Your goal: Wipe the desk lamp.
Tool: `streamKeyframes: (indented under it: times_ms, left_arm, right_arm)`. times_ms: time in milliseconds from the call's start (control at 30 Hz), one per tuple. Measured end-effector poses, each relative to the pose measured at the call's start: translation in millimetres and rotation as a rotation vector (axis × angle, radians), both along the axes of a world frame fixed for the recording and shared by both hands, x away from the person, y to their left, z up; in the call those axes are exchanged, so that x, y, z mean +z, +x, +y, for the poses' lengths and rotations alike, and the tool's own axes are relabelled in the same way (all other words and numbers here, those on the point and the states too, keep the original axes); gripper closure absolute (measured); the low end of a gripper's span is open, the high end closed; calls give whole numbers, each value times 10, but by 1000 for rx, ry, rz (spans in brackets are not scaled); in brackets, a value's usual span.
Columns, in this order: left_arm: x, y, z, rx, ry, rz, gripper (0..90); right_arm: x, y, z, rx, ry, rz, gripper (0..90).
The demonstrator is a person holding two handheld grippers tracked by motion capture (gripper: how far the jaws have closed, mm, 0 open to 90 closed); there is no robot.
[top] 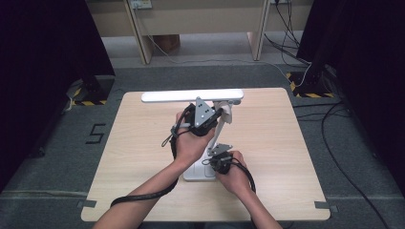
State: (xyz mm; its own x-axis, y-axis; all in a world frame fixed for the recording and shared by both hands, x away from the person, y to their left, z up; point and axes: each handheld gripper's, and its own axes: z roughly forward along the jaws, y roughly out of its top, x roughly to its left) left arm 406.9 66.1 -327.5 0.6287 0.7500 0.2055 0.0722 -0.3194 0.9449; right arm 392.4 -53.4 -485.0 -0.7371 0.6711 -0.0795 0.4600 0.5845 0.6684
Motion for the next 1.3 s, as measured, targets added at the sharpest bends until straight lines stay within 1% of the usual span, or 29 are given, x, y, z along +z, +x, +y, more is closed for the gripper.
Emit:
streamKeyframes:
  times_ms: [267, 333, 600, 733, 767, 833, 1300]
  left_arm:
    - [-67, 12, 1, -7, 8, 14, 812]
    - [-103, 16, -4, -11, 10, 25, 812]
    - [-140, 16, -5, -15, 19, 25, 812]
    - [-173, 15, -4, -17, 22, 32, 812]
    - [-191, 16, -4, -18, 21, 35, 812]
    - [-199, 16, -2, -18, 21, 37, 812]
    - [-331, 28, 76, -7, 39, 59, 812]
  right_arm:
    - [-1, -2, -3, 0, 2, -1, 900]
    - [-2, -4, -4, -2, 3, -2, 900]
    - [-1, -6, -7, -1, 3, -3, 900]
    - [-3, -5, -9, -3, 5, -3, 900]
    - [-1, -15, -5, -14, 8, 5, 900]
    - [-2, -8, -9, -6, 5, -3, 900]
    - [-8, -12, -8, -5, 3, -9, 900]
